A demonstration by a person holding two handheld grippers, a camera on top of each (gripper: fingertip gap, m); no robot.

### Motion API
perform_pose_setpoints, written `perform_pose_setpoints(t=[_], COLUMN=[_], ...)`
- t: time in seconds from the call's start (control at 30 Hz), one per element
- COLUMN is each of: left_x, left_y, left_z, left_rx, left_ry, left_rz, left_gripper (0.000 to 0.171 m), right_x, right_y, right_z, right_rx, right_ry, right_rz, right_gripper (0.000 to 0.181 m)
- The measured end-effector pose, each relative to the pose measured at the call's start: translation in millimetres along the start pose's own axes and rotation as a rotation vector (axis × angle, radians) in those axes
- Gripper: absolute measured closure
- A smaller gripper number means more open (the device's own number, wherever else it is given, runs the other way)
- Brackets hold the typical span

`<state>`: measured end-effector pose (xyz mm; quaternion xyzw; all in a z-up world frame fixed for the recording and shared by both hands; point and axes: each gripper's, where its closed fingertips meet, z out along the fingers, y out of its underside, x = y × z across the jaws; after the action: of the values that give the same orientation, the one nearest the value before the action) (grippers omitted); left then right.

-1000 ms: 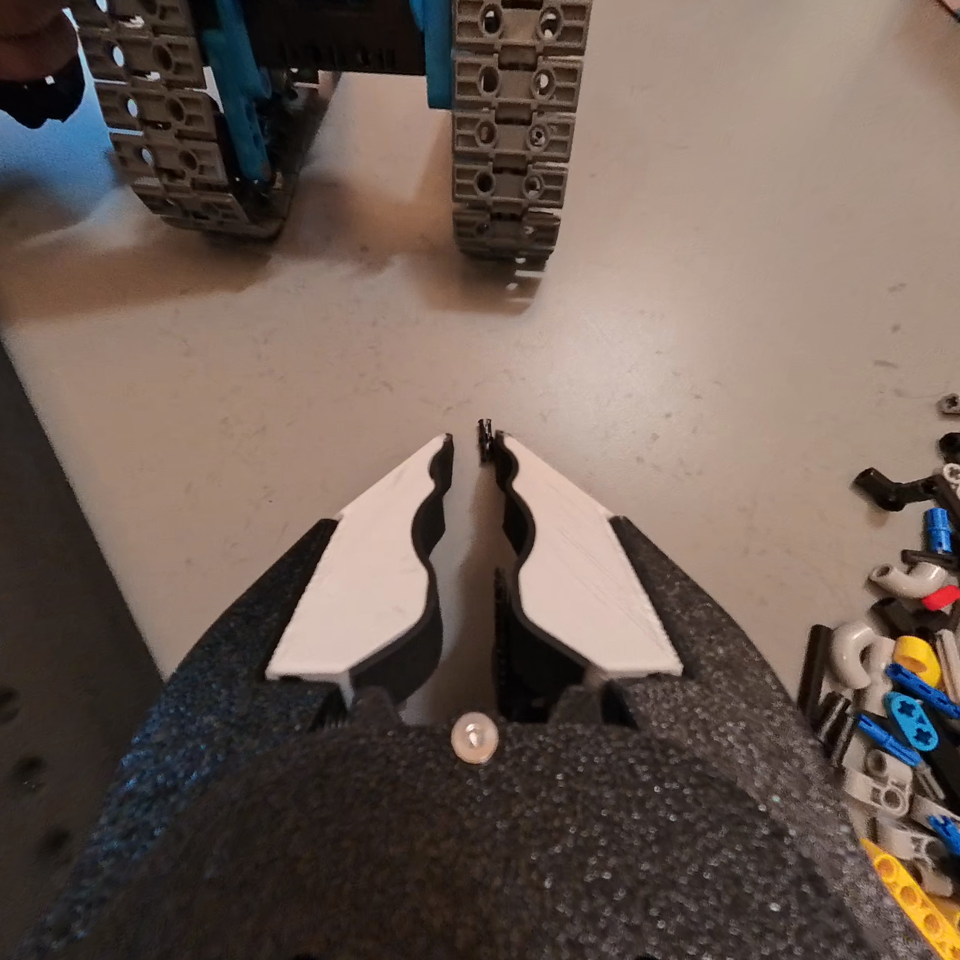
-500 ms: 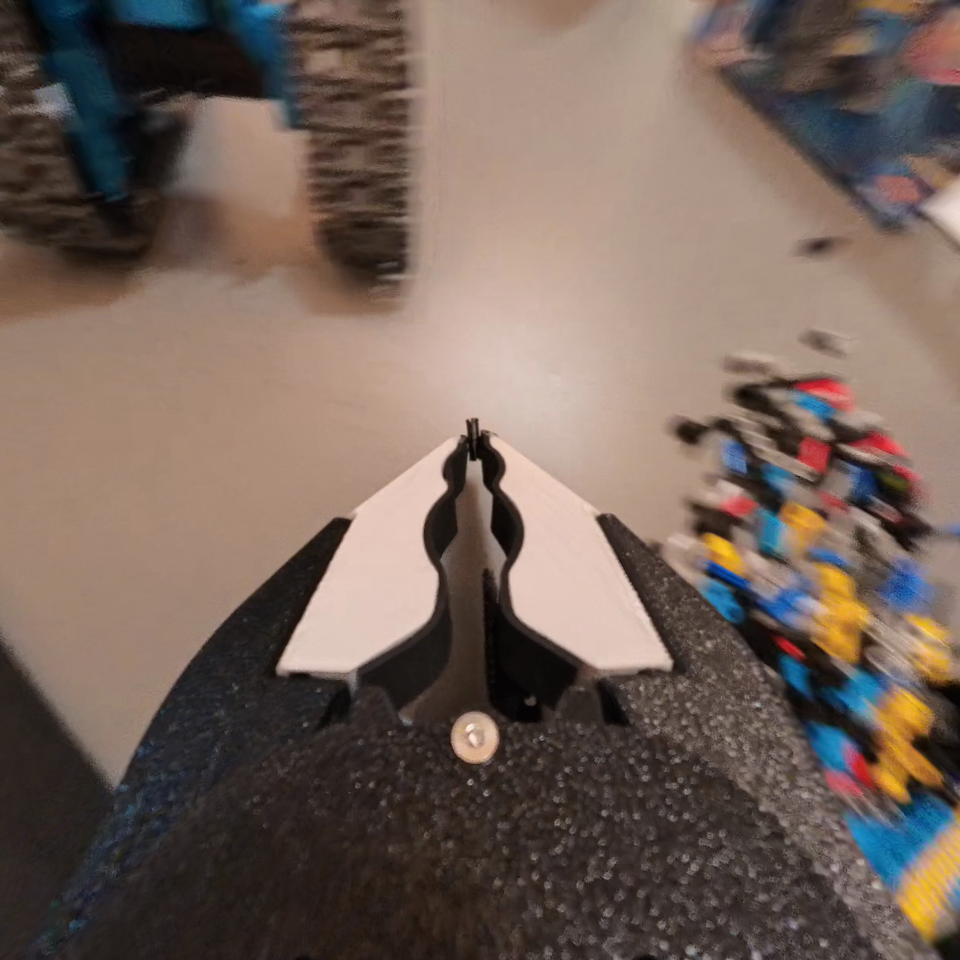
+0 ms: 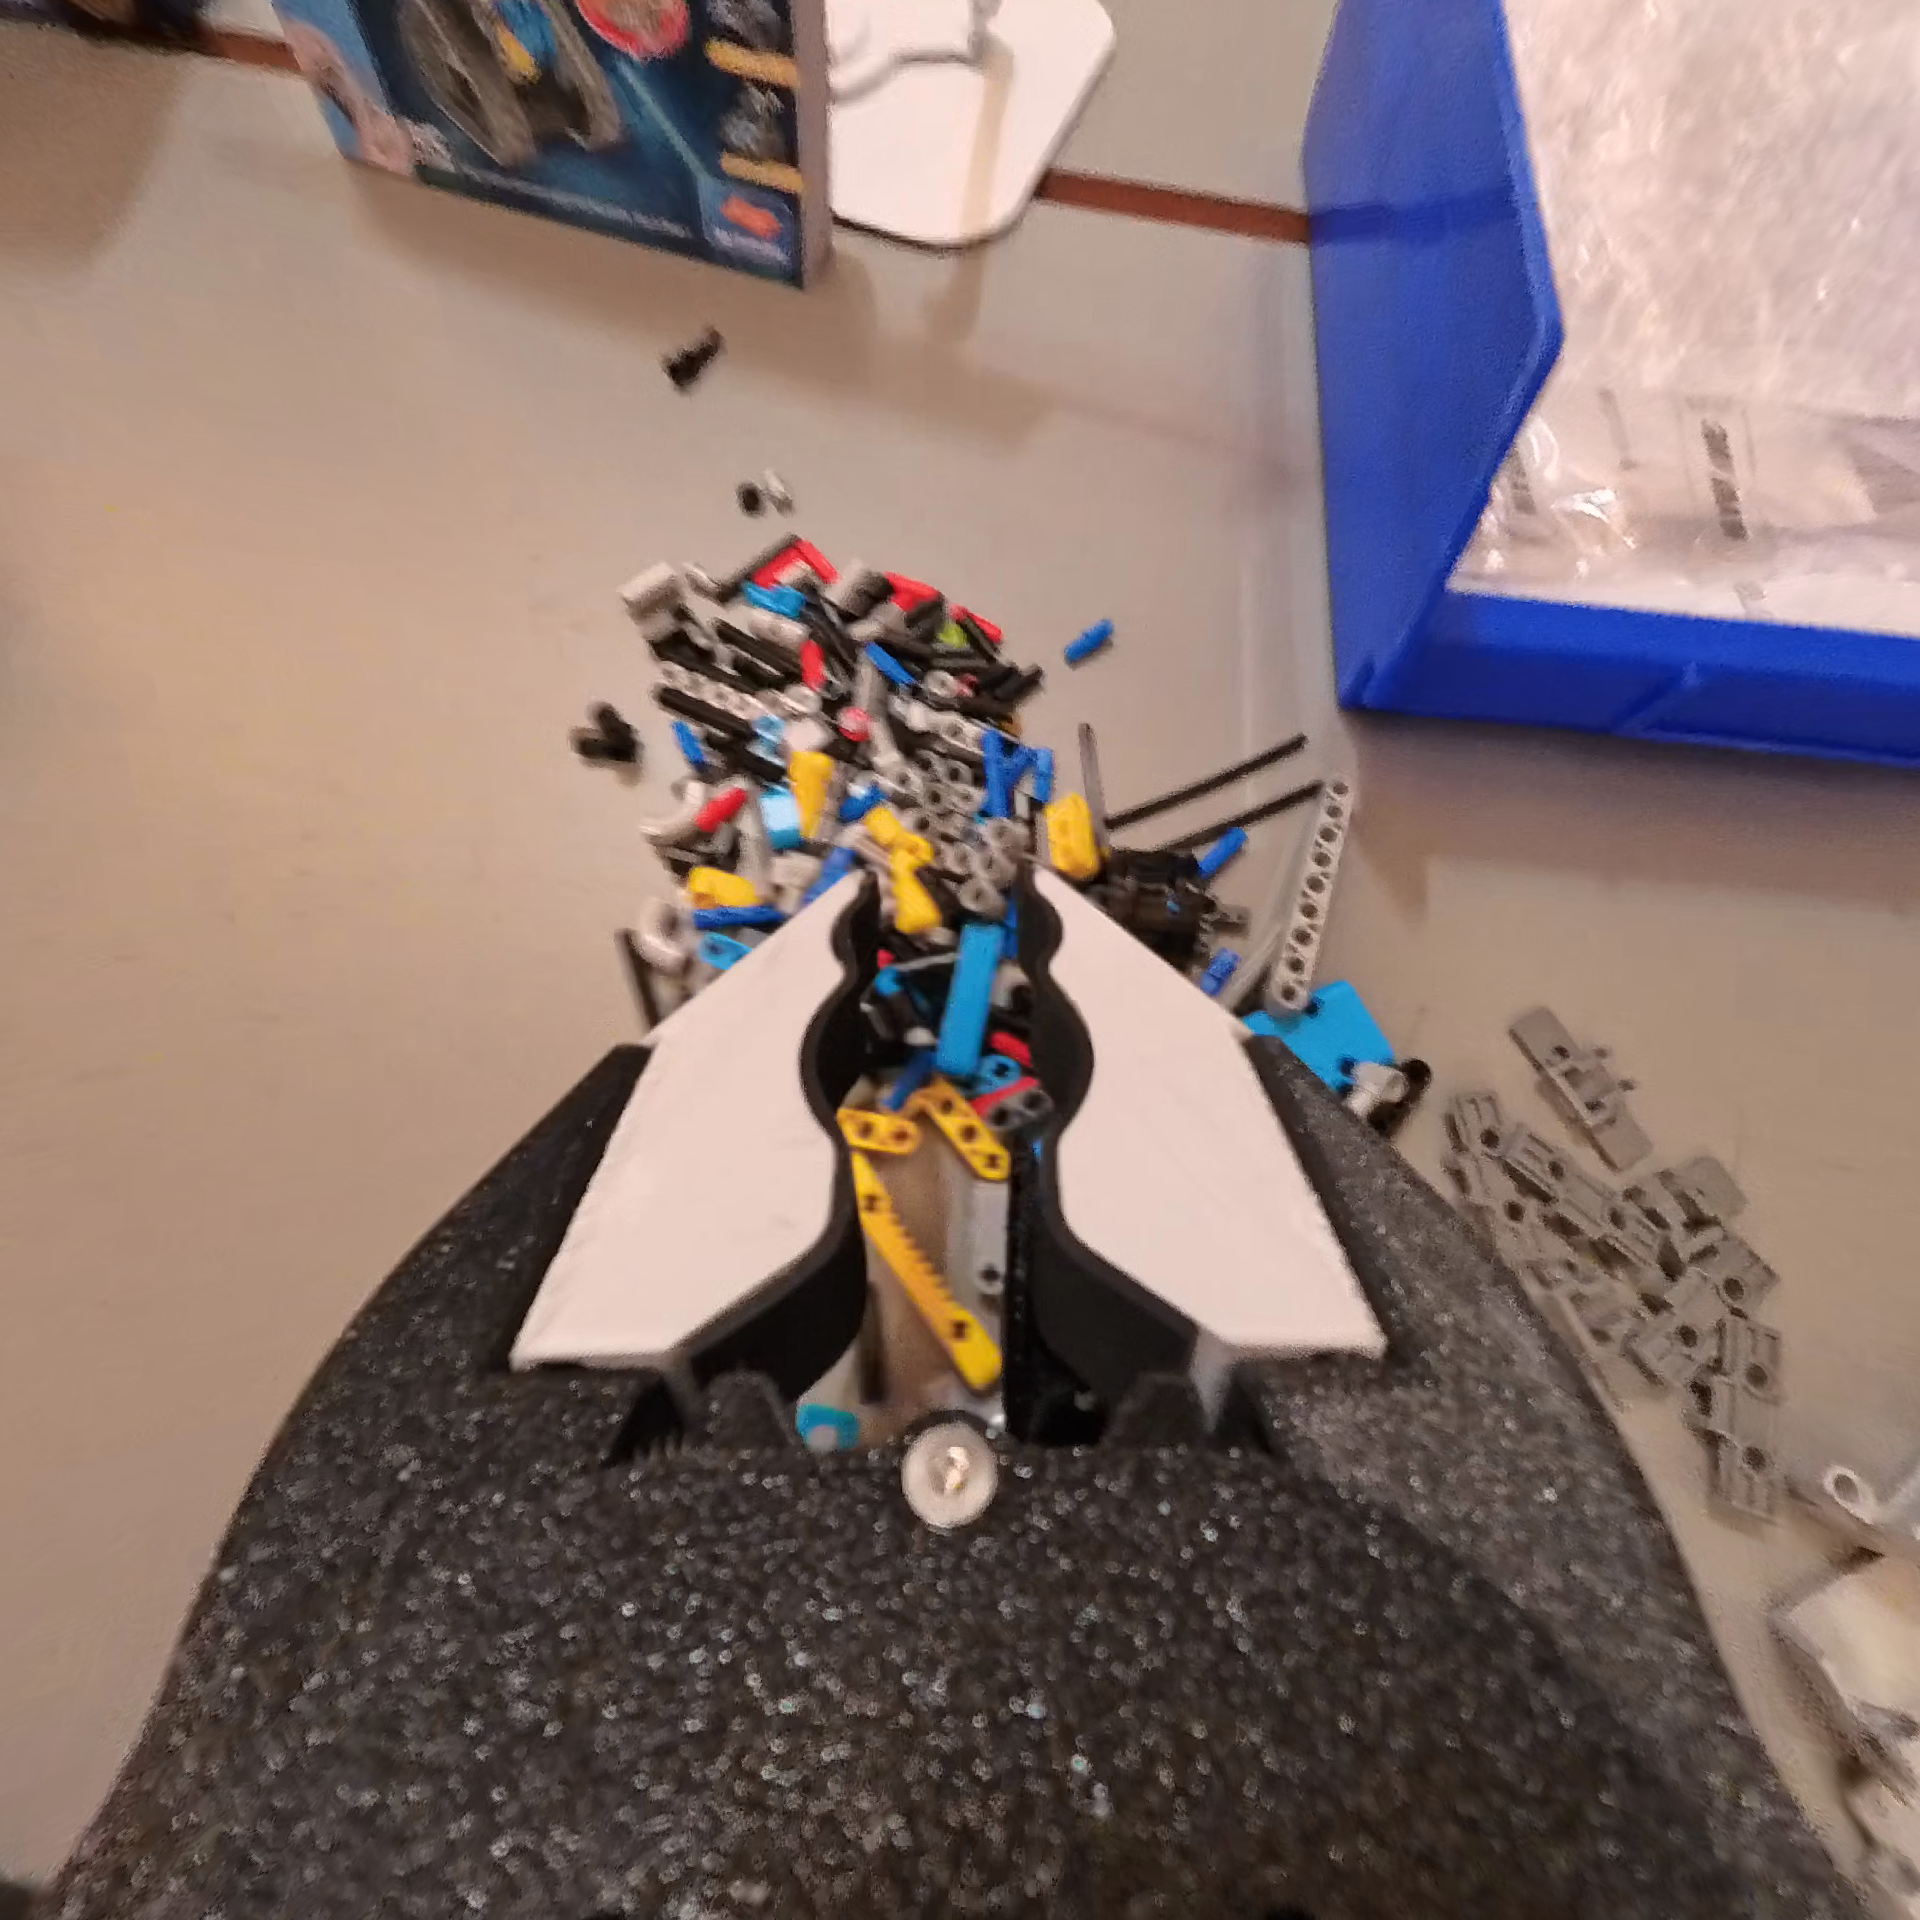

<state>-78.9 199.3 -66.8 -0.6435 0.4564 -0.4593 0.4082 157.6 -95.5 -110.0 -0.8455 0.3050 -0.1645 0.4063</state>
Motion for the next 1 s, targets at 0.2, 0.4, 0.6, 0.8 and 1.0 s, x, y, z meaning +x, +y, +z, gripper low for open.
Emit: perform_pose_setpoints(t=[0.2,0.4,0.6,0.8,1.0], left_x=[42.8,86.5,68.4,60.7,69.2], left_y=[25.4,32.9,-7.0,-14.9,-6.6], left_z=[-19.9,-39.5,-64.9,-38.8,-25.0], left_rx=[-0.063,-0.071,0.159,0.045,-0.021], left_ry=[0.147,0.4,0.368,0.529,0.666], left_rz=[0.106,0.128,0.166,0.107,0.129], left_gripper=[0.11,0.124,0.127,0.095,0.101], right_x=[-129.8,-284.3,-298.7,-312.5,-331.4], right_y=[-41.3,-27.0,-42.3,-61.7,-67.8], right_z=[-29.8,-49.9,-76.6,-83.3,-80.1], right_rx=[0.17,0.215,0.313,0.253,0.285], right_ry=[-0.342,-0.736,-0.768,-1.002,-1.214], right_rz=[-0.119,-0.304,-0.522,-0.683,-0.743], right_gripper=[0.155,0.15,0.159,0.163,0.165])
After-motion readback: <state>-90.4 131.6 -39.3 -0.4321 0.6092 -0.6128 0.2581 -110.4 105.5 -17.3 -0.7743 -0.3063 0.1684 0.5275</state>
